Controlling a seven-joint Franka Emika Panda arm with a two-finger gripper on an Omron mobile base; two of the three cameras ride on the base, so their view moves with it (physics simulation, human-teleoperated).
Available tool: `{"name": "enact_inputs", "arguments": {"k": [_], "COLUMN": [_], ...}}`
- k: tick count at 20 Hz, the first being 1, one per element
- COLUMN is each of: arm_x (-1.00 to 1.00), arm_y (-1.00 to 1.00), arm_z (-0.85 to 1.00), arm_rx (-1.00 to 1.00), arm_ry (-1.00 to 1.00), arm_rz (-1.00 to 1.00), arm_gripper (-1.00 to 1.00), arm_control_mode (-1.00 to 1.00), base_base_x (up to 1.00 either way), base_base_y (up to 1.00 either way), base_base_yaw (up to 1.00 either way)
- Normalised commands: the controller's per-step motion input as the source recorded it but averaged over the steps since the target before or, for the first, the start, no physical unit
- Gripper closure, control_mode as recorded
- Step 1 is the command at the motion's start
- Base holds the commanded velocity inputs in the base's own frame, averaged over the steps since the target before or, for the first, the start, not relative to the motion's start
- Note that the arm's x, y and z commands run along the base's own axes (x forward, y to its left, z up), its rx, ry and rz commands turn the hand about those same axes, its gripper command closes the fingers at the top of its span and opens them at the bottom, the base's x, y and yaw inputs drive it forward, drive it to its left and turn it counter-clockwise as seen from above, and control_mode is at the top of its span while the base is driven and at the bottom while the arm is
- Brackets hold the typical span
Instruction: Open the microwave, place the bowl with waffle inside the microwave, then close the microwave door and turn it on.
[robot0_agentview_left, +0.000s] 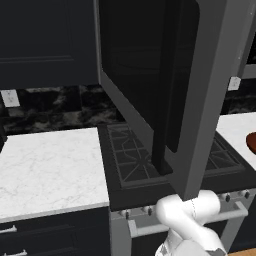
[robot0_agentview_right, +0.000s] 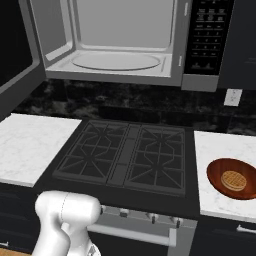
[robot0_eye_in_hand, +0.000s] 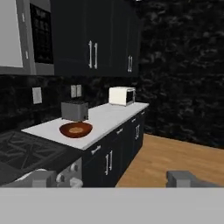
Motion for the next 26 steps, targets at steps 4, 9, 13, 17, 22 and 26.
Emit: {"name": "enact_inputs", "arguments": {"k": [4, 9, 13, 17, 22, 26], "arm_x": [0.0, 0.18, 0.29, 0.2, 0.33, 0.51], "arm_y": [-1.0, -1.0, -1.0, -1.0, -1.0, -0.99], "arm_z": [0.0, 0.03, 0.11, 0.11, 0.05, -0.01], "arm_rx": [0.35, 0.35, 0.35, 0.31, 0.3, 0.14], "arm_ry": [0.35, 0.4, 0.33, 0.31, 0.09, -0.02], "arm_rz": [0.01, 0.06, 0.11, 0.17, 0.25, 0.27], "arm_gripper": [-1.0, -1.0, -1.0, -1.0, -1.0, -1.0], "arm_control_mode": [-1.0, -1.0, -1.0, -1.0, -1.0, -1.0], "base_base_x": [0.0, 0.0, 0.0, 0.0, 0.0, 0.0], "base_base_y": [0.0, 0.0, 0.0, 0.0, 0.0, 0.0], "base_base_yaw": [0.0, 0.0, 0.0, 0.0, 0.0, 0.0]}}
